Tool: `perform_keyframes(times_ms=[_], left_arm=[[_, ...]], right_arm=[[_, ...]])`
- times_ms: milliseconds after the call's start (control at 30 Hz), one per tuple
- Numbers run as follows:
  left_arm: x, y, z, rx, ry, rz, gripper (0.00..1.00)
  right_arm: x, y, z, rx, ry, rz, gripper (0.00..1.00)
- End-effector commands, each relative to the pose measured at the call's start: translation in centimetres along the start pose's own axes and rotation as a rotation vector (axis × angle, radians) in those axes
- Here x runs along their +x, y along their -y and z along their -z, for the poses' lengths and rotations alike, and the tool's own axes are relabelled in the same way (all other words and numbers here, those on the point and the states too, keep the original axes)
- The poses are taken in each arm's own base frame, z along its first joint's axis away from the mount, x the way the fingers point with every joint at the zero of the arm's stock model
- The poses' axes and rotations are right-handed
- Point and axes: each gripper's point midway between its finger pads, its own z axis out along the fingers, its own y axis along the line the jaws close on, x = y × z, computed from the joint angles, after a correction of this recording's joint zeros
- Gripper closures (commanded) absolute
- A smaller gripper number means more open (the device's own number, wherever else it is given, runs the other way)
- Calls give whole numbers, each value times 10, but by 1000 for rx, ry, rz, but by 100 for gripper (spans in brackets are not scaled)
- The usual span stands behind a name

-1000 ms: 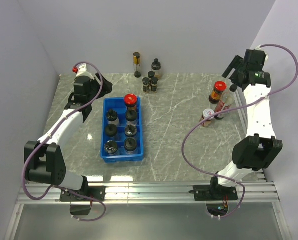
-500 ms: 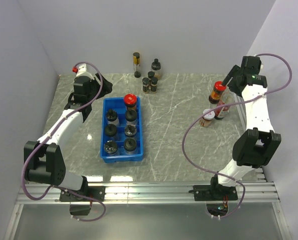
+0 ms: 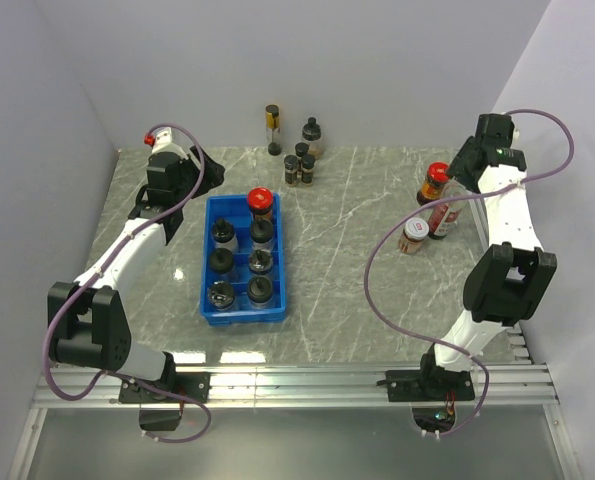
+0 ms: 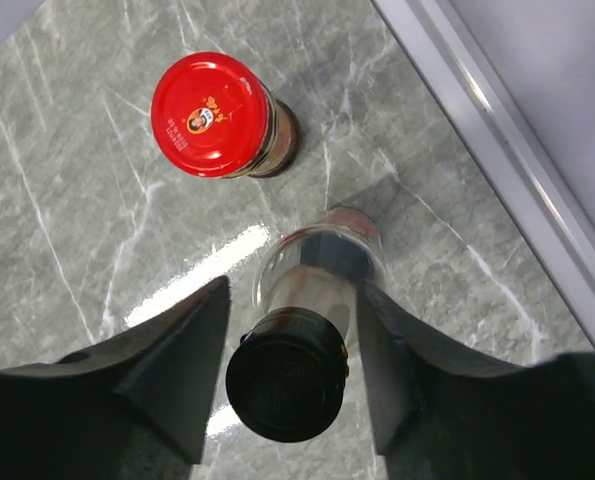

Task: Organize the condiment bottles
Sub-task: Move the bottle to the center of the board.

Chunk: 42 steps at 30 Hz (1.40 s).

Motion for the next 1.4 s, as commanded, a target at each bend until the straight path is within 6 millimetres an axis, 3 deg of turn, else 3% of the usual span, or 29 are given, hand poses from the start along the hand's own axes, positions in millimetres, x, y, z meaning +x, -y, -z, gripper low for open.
perform_keyframes(times_ms=[0, 233, 500, 767, 800, 967, 1000, 1033, 1067, 1233, 1367], left_arm=[[-20, 14, 1, 41, 58, -1, 25], [-21, 15, 0, 42, 59, -3, 25], [-19, 14, -3, 39, 55, 2, 25], [-19, 14, -3, 40, 56, 5, 25], [-18, 14, -4, 39, 54, 6, 25], [-20, 14, -1, 38, 56, -5, 25], [-20, 14, 0, 39, 55, -9, 25], [-19, 14, 1, 38, 54, -12, 25], [-21, 15, 3, 41, 59, -18, 25], [-26, 5, 11, -5, 88, -36, 25], [-30, 3, 19, -16, 101, -43, 25]], right_arm=[[-27, -2, 1, -4, 80, 3, 43], [-30, -8, 4, -36, 81, 15, 78], [-23, -29, 18, -155, 49, 24, 87], [-23, -93, 42, -342, 57, 117, 94], [-15, -109, 40, -368, 39, 144, 94], [-13, -176, 51, -467, 68, 216, 95], [-6, -185, 39, -464, 47, 225, 96], [-11, -202, 46, -491, 71, 235, 96], [-6, -208, 34, -474, 60, 238, 96], [-11, -248, 34, -495, 150, 259, 100], [-12, -269, 35, -483, 219, 288, 100]])
